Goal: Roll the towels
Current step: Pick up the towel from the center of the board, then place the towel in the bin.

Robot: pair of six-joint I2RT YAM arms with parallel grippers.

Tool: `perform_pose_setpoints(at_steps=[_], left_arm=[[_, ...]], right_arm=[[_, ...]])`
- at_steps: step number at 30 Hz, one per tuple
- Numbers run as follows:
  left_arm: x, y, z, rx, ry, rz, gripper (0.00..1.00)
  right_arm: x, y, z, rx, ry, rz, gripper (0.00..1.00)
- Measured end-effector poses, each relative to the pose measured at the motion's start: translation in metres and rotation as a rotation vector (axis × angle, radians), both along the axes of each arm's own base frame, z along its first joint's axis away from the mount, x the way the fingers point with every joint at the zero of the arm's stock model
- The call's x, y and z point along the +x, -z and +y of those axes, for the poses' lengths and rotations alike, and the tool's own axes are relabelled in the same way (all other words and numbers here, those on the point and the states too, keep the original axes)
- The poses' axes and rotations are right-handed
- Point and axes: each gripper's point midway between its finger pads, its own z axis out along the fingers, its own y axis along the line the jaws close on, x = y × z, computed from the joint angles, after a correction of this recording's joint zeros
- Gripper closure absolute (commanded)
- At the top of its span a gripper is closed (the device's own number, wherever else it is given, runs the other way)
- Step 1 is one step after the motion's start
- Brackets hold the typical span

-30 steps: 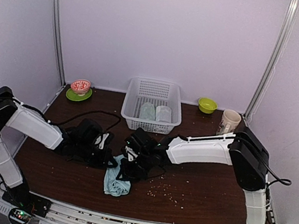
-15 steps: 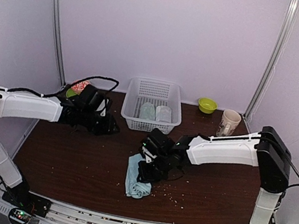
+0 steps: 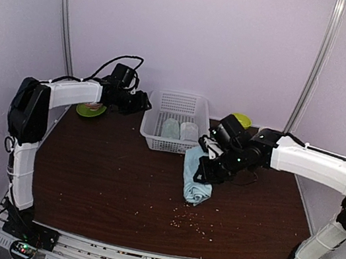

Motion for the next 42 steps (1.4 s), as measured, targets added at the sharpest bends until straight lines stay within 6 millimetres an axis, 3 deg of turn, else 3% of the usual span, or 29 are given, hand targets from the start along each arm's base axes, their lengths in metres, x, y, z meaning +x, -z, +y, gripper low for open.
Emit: perform_pose_setpoints(at_steps=[3, 9, 15, 18, 23, 30, 35, 40, 42], left_arm=[[0.018, 0.016, -0.013, 0.0, 0.034, 0.019, 0.52], [0.01, 0.054, -0.019, 0.01, 0.074, 0.118, 0.75], [0.004, 0.061, -0.02, 0.004, 0.085, 0.158, 0.99], [0.003, 0.057, -0.024, -0.025, 0.093, 0.163, 1.0], [-0.016, 0.061, -0.029, -0.028, 0.113, 0.19, 1.0], [-0.069, 0.06, -0.033, -0.025, 0.129, 0.234, 1.0], [-0.128, 0.056, -0.05, -0.043, 0.145, 0.26, 1.0], [-0.186, 0.064, -0.063, -0.097, 0.138, 0.296, 1.0], [-0.2, 0.065, -0.067, -0.133, 0.123, 0.296, 1.0]], right_arm=[[0.017, -0.029, -0.002, 0.035, 0.015, -0.047, 1.0], [0.046, -0.086, 0.0, 0.134, 0.039, -0.144, 1.0], [0.058, -0.104, 0.002, 0.178, 0.051, -0.168, 1.0], [0.063, -0.106, 0.006, 0.188, 0.049, -0.17, 1.0], [0.064, -0.107, 0.009, 0.204, 0.045, -0.163, 1.0], [0.067, -0.116, 0.025, 0.299, 0.044, -0.148, 1.0], [0.069, -0.118, 0.041, 0.4, 0.048, -0.111, 1.0], [0.07, -0.096, 0.055, 0.454, 0.071, -0.039, 1.0], [0.068, -0.084, 0.058, 0.455, 0.081, -0.011, 1.0]])
